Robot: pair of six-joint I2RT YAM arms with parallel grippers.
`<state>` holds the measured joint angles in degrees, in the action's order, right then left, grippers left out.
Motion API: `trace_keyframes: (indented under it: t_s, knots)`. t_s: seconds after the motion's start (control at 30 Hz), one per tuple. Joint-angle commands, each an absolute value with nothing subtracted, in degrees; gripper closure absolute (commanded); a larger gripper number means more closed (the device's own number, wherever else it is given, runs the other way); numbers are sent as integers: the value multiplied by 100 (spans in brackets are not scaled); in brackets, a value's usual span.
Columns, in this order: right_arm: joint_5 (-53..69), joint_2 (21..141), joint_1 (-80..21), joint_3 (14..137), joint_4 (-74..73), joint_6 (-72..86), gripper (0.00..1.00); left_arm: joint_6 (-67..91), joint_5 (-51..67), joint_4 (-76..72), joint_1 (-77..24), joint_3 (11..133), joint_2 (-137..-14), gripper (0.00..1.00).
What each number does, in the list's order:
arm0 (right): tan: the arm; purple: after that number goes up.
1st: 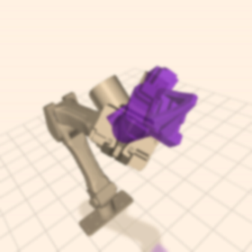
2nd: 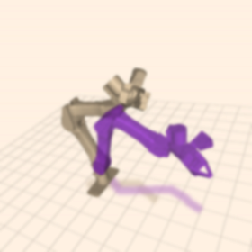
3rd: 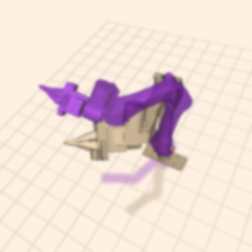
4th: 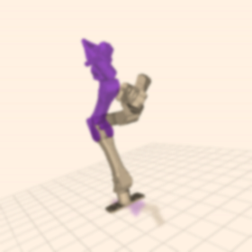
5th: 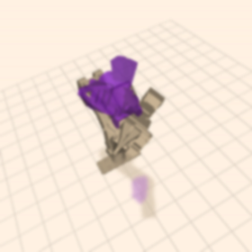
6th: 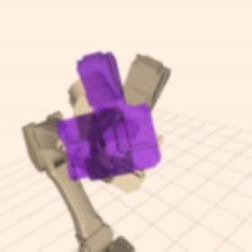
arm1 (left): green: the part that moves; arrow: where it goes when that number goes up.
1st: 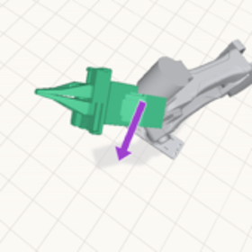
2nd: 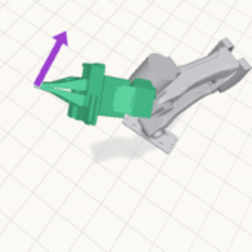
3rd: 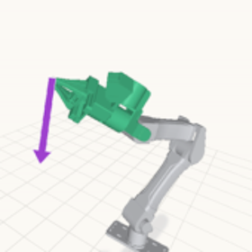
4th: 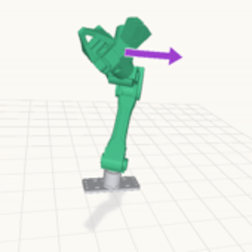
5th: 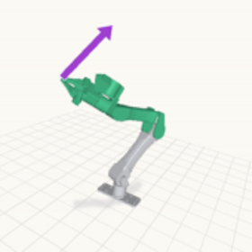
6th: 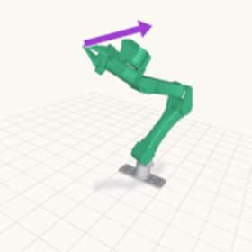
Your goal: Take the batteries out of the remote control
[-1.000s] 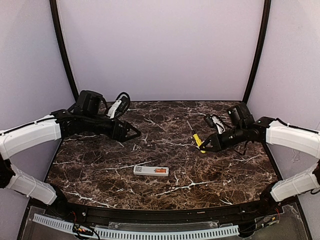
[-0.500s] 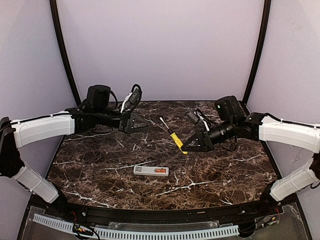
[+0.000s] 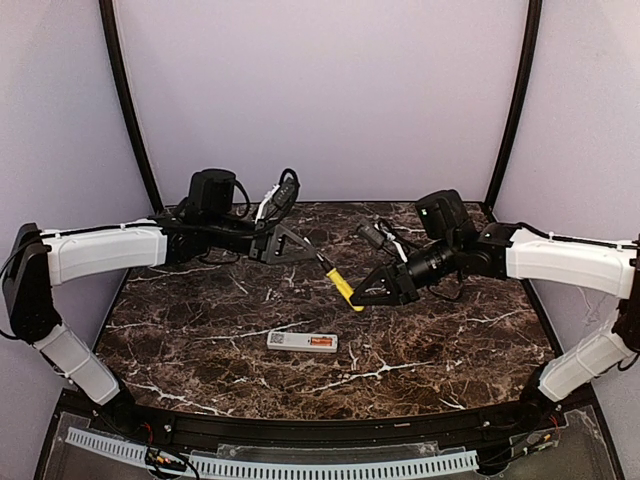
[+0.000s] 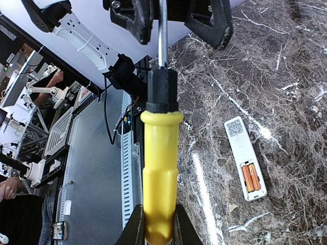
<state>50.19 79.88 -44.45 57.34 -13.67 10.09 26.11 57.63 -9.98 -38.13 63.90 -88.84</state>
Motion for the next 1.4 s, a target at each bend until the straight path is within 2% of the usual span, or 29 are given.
trace_keyframes:
  t_s: [0.0, 0.23, 0.97, 1.2, 1.37]
  knots:
    - [5197, 8038, -4521, 5880, -1178, 932, 100, 2676, 5931, -1185, -3892, 6608, -8932, 65]
    - [5256, 8074, -4544, 5923, -1247, 884, 100, 2547, 6140, -928, -3932, 6673, -8929, 74]
    - [5309, 8122, -4631, 5994, -1765, 628, 100, 1802, 6269, 228, -4078, 6954, -8963, 85]
    - [5247, 8106, -4634, 6028, -1825, 598, 100, 1598, 6228, 553, -4086, 7004, -8947, 99]
    - [5235, 8158, -4634, 6069, -1846, 580, 100, 1562, 6212, 584, -4091, 6979, -8949, 100]
